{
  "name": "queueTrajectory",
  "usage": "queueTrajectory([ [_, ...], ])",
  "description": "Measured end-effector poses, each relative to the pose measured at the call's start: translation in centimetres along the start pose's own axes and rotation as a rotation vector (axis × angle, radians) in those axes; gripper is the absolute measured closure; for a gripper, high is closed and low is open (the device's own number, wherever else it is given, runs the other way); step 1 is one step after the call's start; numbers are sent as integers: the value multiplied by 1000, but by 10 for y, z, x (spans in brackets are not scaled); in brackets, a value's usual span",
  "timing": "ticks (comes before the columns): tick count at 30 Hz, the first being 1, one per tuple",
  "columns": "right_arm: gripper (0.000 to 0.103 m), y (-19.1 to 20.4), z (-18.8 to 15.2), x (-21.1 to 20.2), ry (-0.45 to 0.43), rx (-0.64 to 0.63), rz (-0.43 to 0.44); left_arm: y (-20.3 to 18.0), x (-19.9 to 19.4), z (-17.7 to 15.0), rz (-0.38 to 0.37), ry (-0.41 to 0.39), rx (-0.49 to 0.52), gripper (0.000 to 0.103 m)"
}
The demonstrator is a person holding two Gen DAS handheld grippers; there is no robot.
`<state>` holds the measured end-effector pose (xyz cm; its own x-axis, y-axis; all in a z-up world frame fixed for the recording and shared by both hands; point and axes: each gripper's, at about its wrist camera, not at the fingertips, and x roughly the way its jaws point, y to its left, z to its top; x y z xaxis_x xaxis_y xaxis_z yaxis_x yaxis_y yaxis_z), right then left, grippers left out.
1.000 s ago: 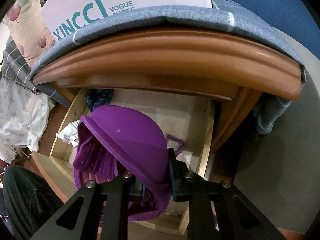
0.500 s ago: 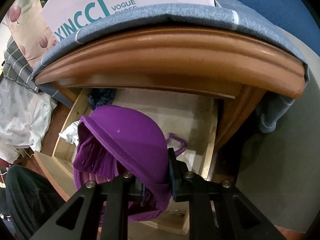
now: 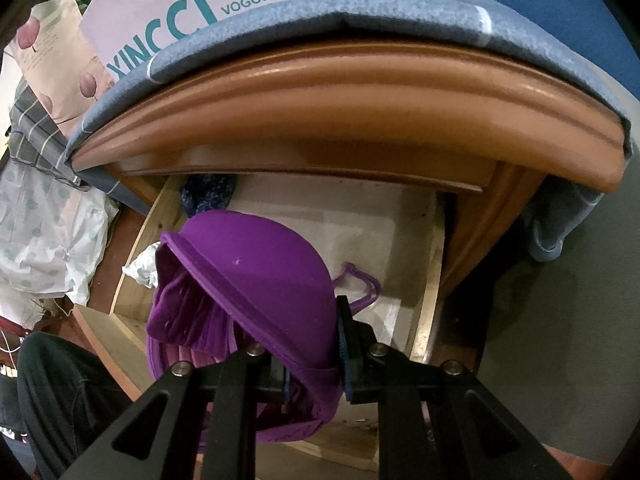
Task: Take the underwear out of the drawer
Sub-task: 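Lower the floral underwear into the box and open the left tool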
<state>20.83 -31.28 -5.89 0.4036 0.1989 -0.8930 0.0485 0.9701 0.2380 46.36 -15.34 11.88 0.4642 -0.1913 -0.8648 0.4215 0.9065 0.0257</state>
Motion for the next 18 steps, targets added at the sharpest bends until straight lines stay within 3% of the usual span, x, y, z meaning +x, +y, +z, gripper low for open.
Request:
queueTrajectory([
  [5, 86, 3, -1, 2, 3, -9, -9, -2, 6, -9, 12, -2, -1, 78],
  [7, 86, 4, -1, 3, 4, -9, -13, -2, 6, -11, 14, 0, -15, 61],
  [9, 86, 5, -1, 3, 4, -11, -18, -2, 3, -14, 19, -19, -11, 55],
  [18, 86, 9, -2, 3, -1, -30, -33, -8, -32, -36, 34, -125, 0, 53],
])
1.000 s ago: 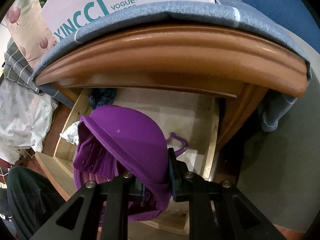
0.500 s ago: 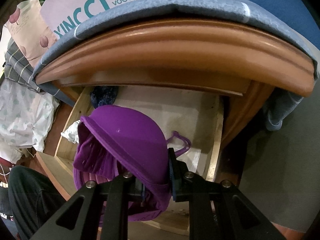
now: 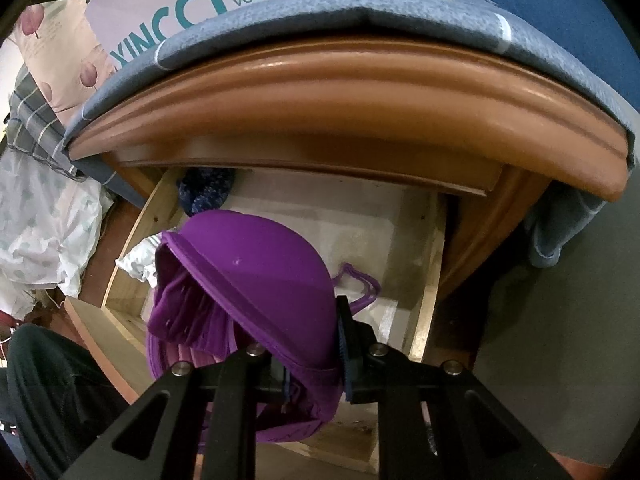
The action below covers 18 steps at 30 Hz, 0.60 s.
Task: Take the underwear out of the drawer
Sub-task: 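Lower the floral underwear into the box and open the left tool, then carry the purple bra to the box with right tool while left tool withdraws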
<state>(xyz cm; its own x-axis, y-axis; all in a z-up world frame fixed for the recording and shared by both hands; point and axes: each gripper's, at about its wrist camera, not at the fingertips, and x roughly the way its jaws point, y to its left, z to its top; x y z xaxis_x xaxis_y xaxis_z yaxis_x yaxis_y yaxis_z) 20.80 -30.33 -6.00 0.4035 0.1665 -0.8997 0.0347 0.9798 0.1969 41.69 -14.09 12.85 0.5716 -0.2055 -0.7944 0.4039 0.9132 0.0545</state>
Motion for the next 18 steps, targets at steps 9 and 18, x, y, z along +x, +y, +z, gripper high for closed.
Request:
queueTrajectory([
  [9, 86, 8, -1, -6, -27, -48, -31, -5, -58, -45, 59, -103, -3, 41],
  [18, 86, 22, -5, -19, -47, -87, -42, 5, -89, -110, 76, -110, -30, 27],
])
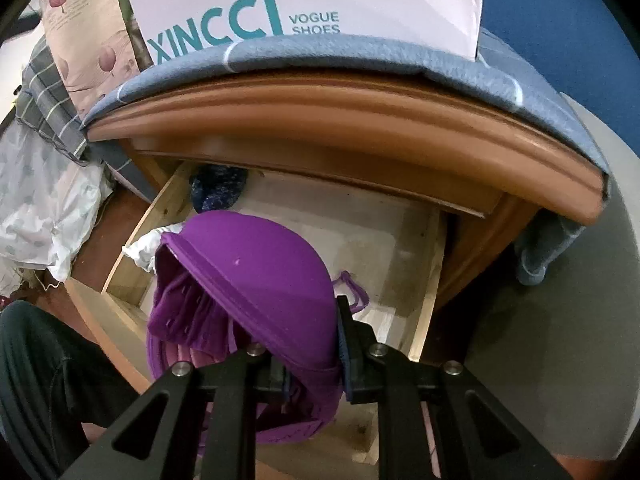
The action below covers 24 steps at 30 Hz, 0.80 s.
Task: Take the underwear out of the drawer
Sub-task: 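Carry the purple bra to the box with right tool while left tool withdraws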
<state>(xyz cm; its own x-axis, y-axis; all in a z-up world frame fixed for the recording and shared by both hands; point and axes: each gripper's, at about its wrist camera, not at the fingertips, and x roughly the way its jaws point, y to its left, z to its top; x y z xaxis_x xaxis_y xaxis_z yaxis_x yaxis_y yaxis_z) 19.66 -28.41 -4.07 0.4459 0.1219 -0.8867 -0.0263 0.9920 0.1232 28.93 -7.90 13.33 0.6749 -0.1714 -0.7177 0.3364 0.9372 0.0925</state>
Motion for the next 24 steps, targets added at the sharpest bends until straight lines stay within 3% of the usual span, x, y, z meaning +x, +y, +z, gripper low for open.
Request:
queueTrajectory([
  [7, 86, 1, -2, -31, -21, 40, -5, 17, -5, -38, 66, 14, -10, 24],
  [12, 86, 2, 12, -70, -75, 49, -16, 27, -1, -54, 57, 36, -54, 22],
  [24, 86, 16, 74, -189, -208, 6, -7, 32, 4, -78, 76, 48, -77, 21],
])
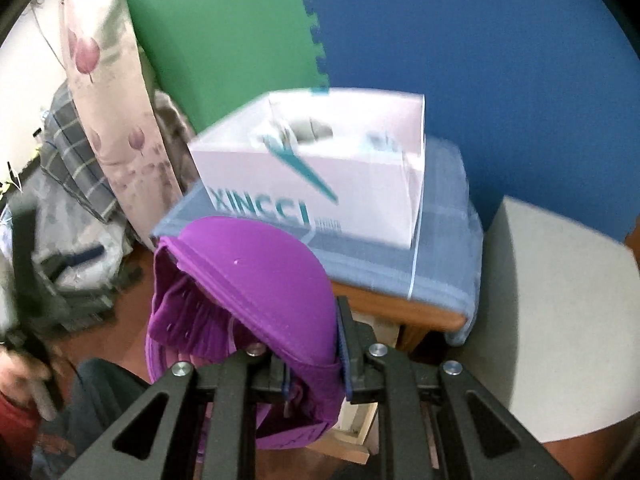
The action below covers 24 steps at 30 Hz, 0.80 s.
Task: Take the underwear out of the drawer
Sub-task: 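Carry the purple bra to the box with right tool while left tool withdraws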
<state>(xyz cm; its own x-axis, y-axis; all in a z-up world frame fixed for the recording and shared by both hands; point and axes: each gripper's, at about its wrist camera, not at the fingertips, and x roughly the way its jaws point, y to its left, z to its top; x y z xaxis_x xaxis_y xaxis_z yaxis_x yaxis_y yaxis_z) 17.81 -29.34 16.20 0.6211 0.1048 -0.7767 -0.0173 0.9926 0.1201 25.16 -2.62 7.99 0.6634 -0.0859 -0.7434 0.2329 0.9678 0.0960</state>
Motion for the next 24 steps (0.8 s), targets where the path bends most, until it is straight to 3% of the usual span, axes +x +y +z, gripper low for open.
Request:
queueTrajectory([
  [13, 86, 20, 115, -75, -165, -56, -68, 14, 4, -16, -16, 20, -58, 20],
  [19, 86, 22, 179, -66, -230, -61, -138, 30, 8, -24, -13, 33, -95, 20],
  [24, 86, 14, 214, -20, -197, -64, -215, 46, 17, -33, -1, 54, -127, 20],
])
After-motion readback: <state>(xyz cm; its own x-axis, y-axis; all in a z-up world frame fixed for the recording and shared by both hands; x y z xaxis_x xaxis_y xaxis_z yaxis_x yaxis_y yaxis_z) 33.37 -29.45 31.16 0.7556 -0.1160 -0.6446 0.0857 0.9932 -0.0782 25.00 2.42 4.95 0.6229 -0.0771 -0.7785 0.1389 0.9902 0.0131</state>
